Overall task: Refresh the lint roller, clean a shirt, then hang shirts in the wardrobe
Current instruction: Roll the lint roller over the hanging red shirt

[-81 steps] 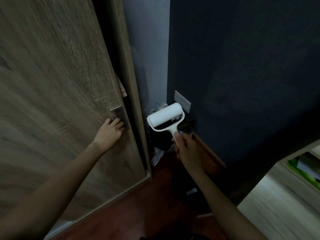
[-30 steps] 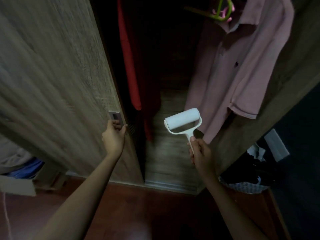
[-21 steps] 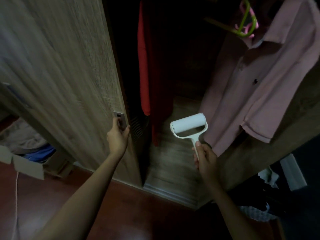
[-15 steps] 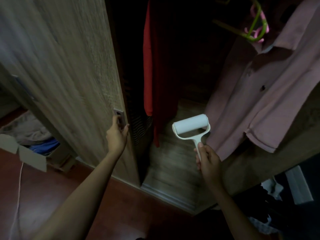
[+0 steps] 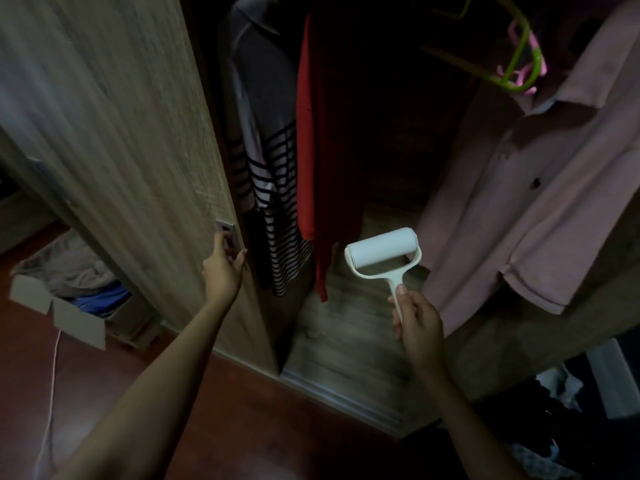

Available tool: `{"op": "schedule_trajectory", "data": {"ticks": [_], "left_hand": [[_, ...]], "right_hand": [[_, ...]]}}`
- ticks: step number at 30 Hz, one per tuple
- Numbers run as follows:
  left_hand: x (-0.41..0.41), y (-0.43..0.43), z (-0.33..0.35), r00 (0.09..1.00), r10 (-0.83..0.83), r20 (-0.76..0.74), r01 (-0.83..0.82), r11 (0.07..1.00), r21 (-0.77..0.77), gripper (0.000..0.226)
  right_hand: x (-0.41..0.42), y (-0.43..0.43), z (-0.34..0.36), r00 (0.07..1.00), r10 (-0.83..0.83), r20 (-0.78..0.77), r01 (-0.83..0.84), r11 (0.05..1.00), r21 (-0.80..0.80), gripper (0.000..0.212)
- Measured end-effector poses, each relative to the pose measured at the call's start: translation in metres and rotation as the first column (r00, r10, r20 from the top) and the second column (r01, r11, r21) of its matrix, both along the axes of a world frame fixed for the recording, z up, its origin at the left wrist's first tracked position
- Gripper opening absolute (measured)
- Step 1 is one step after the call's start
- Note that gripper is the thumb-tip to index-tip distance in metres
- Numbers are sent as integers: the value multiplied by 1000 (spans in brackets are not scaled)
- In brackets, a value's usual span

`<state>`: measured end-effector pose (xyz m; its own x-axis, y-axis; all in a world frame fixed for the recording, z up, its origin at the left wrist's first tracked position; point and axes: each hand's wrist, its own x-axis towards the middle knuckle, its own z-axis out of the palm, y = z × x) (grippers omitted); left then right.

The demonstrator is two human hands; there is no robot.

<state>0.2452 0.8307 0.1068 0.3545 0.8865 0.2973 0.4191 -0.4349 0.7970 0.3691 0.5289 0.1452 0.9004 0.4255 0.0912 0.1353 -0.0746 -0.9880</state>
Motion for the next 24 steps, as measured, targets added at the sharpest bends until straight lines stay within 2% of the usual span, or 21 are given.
{"op": "schedule_trajectory", "data": {"ticks": [10, 21, 24], "left_hand": [[-15, 30, 8, 1000, -10, 13, 10, 1000, -7, 30], [-21, 42, 9, 999, -36, -40, 34, 998, -55, 32], [-18, 28, 19, 1000, 24, 5, -24, 1000, 5, 34]], "right_hand": [[-8, 16, 4, 1000, 5, -2, -5, 1000, 12, 33], [-18, 28, 3, 1000, -14, 24, 13, 1000, 20, 33], [-18, 27, 3, 1000, -24, 18, 23, 1000, 15, 33]]}}
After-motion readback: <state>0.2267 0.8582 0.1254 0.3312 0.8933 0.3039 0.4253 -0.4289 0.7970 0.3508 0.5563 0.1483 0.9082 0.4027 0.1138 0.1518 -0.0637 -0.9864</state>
